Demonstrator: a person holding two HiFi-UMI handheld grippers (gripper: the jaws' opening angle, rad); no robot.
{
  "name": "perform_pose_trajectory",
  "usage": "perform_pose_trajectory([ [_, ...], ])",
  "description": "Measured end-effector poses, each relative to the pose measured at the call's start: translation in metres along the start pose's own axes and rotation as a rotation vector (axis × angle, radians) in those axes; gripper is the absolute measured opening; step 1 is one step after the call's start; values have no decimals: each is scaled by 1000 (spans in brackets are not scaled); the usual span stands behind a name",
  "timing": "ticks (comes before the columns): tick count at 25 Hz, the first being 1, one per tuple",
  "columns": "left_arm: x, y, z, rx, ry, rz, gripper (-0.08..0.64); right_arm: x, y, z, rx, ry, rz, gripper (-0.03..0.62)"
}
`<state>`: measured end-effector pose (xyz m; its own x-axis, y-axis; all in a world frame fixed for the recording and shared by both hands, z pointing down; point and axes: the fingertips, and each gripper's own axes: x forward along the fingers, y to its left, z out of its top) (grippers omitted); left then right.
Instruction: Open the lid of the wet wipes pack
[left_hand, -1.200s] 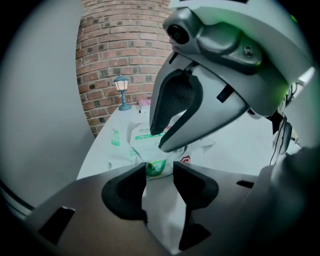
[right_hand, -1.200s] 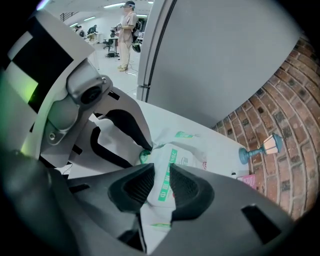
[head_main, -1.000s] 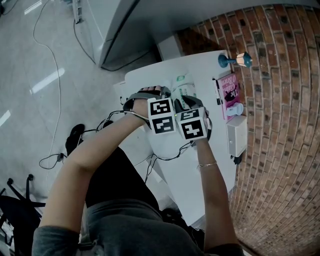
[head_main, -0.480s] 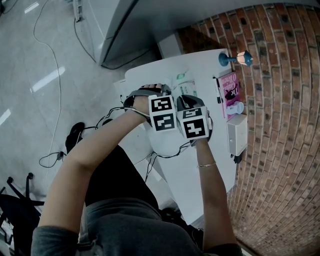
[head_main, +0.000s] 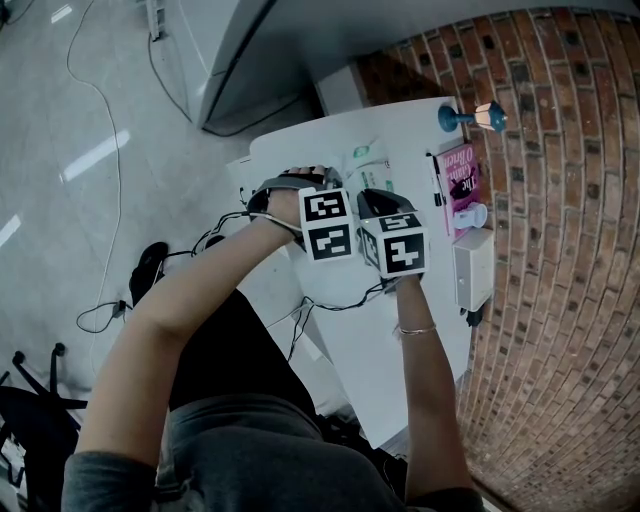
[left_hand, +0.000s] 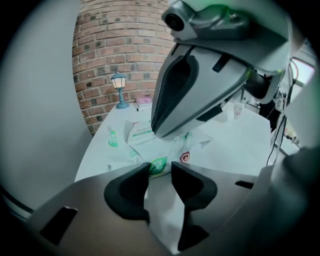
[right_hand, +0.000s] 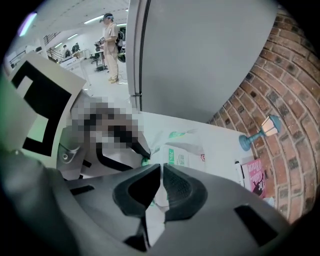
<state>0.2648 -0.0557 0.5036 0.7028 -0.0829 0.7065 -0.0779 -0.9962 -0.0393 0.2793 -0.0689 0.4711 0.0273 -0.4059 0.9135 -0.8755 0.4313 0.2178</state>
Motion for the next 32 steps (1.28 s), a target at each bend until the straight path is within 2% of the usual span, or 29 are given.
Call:
perform_pose_trajectory([
  [3, 0, 0, 0, -2, 0, 2, 152, -5, -5, 2, 32, -10, -5, 22],
  [7, 0, 0, -2, -8, 3, 0, 152, -23, -29, 6, 8, -36, -45, 12],
  [32, -2, 1, -1, 4, -12, 21, 152, -21, -75, 4, 151, -136, -38, 15],
])
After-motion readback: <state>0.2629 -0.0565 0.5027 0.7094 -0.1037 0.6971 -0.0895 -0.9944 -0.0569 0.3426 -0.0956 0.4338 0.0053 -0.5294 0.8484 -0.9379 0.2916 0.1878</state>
